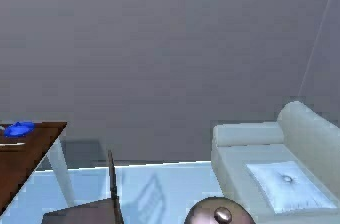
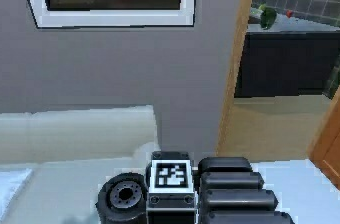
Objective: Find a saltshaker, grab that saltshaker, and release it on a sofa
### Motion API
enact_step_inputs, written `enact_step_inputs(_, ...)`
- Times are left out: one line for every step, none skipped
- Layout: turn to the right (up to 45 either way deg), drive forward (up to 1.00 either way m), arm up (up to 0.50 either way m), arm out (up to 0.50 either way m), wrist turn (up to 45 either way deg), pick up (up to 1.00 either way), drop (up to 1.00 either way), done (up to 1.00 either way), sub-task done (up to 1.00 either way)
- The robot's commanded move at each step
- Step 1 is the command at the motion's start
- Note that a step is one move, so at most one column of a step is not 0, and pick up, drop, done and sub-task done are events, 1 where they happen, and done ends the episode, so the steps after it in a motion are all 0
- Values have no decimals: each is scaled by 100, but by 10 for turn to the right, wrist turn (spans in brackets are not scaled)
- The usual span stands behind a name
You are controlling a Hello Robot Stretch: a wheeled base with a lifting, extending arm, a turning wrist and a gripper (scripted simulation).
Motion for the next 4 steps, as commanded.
enact_step_inputs(-30,0,0,0,0,0,0,0,0)
enact_step_inputs(450,0,0,0,0,0,0,0,0)
enact_step_inputs(-450,0,0,0,0,0,0,0,0)
enact_step_inputs(420,0,0,0,0,0,0,0,0)
